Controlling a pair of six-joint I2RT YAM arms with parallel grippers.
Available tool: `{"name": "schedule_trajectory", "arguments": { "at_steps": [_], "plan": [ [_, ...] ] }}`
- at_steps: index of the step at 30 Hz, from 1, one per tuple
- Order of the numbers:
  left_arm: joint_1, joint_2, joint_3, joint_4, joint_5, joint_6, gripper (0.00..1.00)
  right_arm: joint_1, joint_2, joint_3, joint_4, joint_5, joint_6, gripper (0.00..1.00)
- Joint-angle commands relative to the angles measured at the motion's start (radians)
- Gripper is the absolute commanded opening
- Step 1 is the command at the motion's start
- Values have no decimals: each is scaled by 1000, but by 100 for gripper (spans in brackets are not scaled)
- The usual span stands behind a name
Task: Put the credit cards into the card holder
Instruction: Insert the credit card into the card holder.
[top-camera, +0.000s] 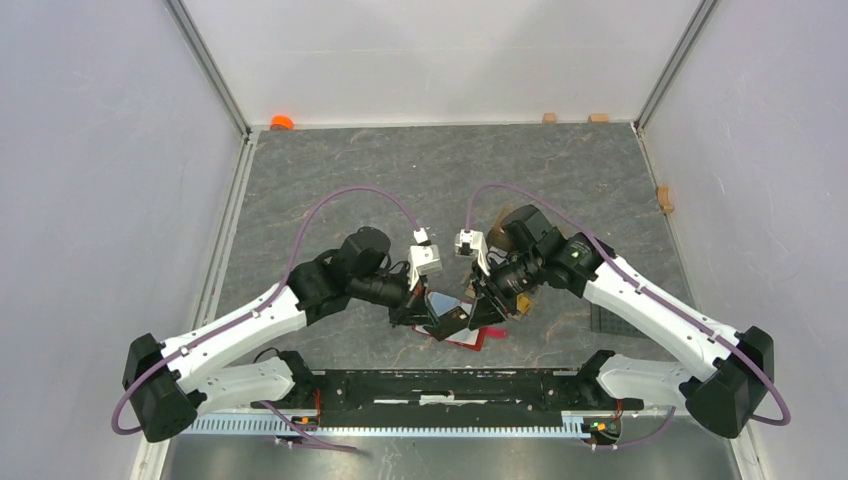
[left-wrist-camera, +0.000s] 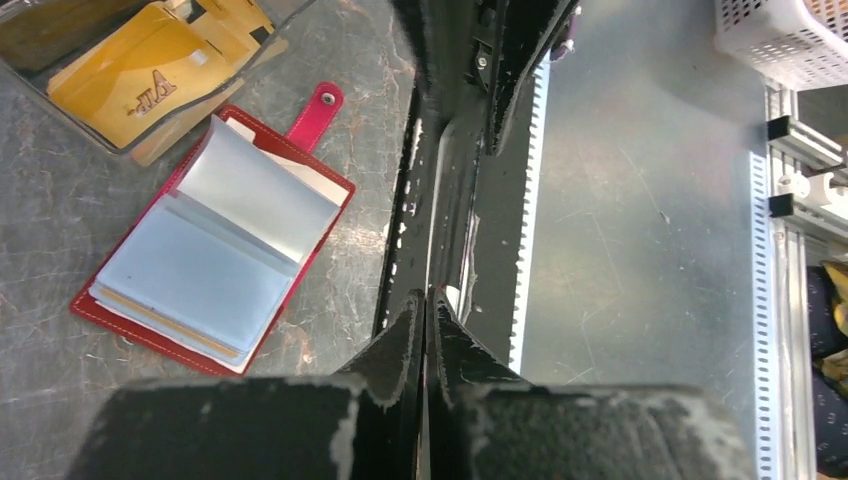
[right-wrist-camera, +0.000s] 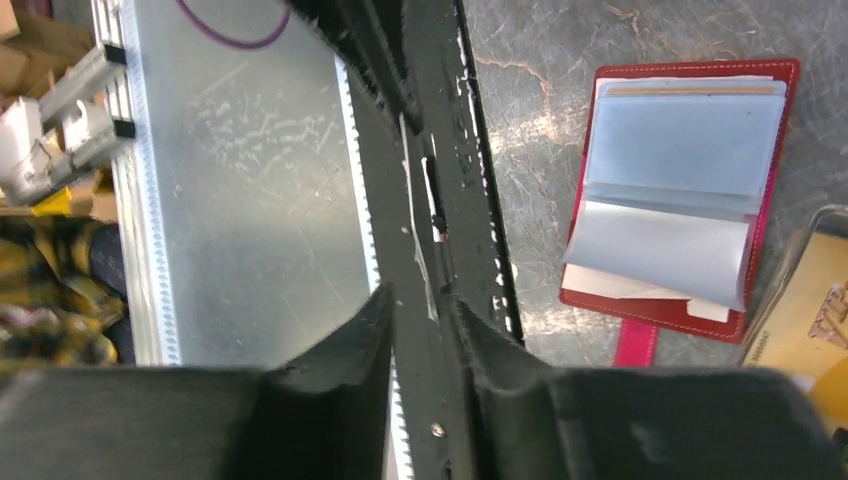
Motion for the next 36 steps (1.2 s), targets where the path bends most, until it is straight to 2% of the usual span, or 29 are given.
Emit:
{"name": "schedule_trajectory", "arguments": {
  "at_steps": [1,3,4,6,10,12,13,15,18,23,27,28,29,30,33,35,36],
  "plan": [
    [-5,-39,-13,77,40,-114,2,7,-21,58,78,40,25,38],
    [-5,-92,-76,184,12,-222,2,6,-45,52,122,112,56,63],
    [-5,-122,-113,238,-24,-295,2,2,-62,47,146,164,97,72],
    [-4,-178,-177,351,-100,-408,2,-7,-106,15,220,241,165,83],
    [-4,-270,-251,480,-257,-546,2,-28,-230,-105,410,362,335,89],
    [-4,-311,-279,542,-325,-589,2,-30,-294,-208,587,369,453,89],
    [-4,-328,-293,576,-348,-615,2,-30,-321,-266,689,353,527,87],
    [-4,-344,-321,656,-362,-664,2,-28,-348,-361,919,284,650,73],
    [-4,-338,-343,718,-350,-717,2,-19,-347,-438,1140,235,791,60],
    [-4,-342,-357,730,-353,-736,2,11,-296,-450,1211,208,830,34],
    [-4,-324,-375,751,-347,-757,2,14,-290,-509,1362,200,913,13],
    [-4,-318,-378,752,-346,-765,2,14,-294,-521,1365,216,919,4],
    [-4,-307,-375,737,-344,-765,2,14,-297,-526,1333,250,916,0],
    [-4,-293,-360,675,-357,-751,10,14,-299,-531,1269,293,910,0],
    [-1,-234,-306,454,-459,-722,65,13,-273,-530,1050,425,889,0],
    [9,-175,-279,319,-512,-714,84,13,-236,-531,938,455,890,0],
    [15,-138,-273,292,-514,-709,87,12,-218,-535,909,459,894,0]
  ]
}}
